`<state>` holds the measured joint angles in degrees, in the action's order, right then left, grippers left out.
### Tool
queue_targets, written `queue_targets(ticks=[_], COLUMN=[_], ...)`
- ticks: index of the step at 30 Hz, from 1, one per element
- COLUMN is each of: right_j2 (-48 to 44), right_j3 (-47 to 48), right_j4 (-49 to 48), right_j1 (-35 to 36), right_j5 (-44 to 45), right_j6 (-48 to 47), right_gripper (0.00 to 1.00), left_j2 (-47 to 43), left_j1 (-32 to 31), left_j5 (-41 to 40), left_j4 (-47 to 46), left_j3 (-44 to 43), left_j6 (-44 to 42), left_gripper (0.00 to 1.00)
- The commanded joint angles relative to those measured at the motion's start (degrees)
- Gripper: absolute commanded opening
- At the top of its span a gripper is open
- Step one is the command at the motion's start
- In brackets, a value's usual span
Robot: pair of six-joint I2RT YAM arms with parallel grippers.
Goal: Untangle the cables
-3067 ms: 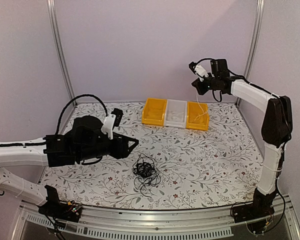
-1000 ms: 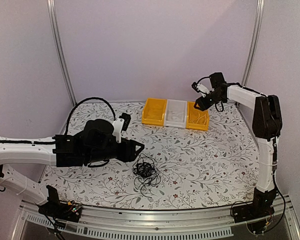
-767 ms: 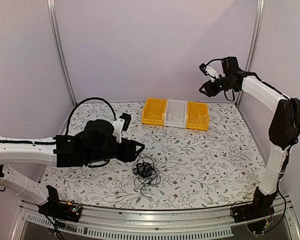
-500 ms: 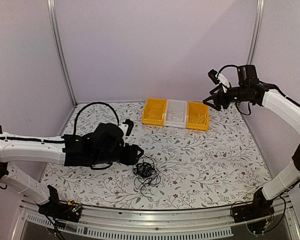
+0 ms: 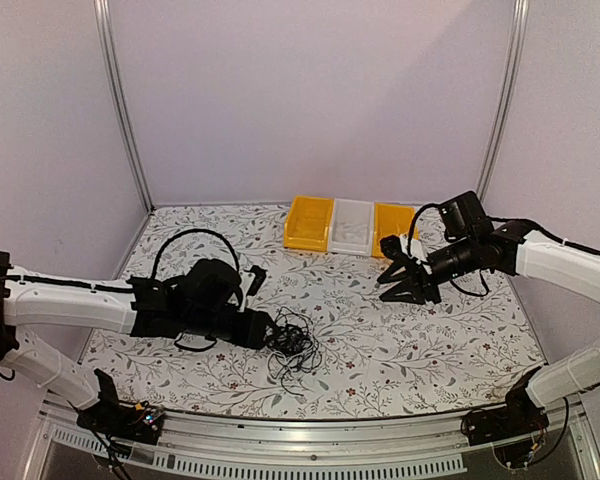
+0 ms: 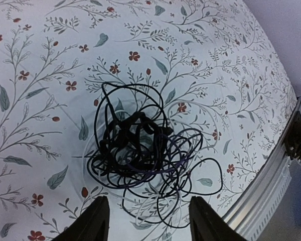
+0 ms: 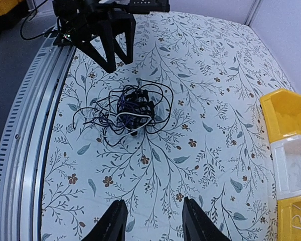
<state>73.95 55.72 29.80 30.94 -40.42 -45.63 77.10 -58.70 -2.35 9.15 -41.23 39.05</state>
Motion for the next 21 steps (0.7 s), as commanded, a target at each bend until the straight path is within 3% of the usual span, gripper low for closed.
queue_targets(ticks=[1, 5, 10, 13, 17, 21], right_j2=[4.28, 9.27, 14.72, 16.89, 21.27, 24.74], right_j3=[-0.61, 0.35, 1.10, 0.70, 2.21, 3.63], right_j4=[-10.36, -14.53, -17.78, -20.09, -23.56, -24.93], right_j1=[3.13, 6.71, 10.41, 12.11, 15.22, 16.10], right_j5=[-2.62, 2.40, 8.07, 10.09, 19.35, 19.56], right_j6=[3.59, 3.35, -1.00, -3.61, -5.90, -6.06], right_gripper=[0.40, 0.41, 0.42, 0.43, 0.46, 0.48], left_j2=[-0.54, 0.87, 4.37, 3.29, 0.18, -3.74], left_j1=[-0.88, -0.75, -0.94, -1.02, -0.85, -0.91], left_j5=[2.53, -1.49, 1.89, 0.67, -6.30, -9.15], left_j4=[4.61, 4.15, 2.15, 2.07, 7.65, 8.49], left_j3=[-4.43, -7.82, -11.38, -8.81, -5.04, -0.95], left_j6=[-0.33, 1.02, 0.96, 4.27, 14.82, 20.11], left_gripper=[0.58, 0.59, 0.59, 0.59, 0.59, 0.59])
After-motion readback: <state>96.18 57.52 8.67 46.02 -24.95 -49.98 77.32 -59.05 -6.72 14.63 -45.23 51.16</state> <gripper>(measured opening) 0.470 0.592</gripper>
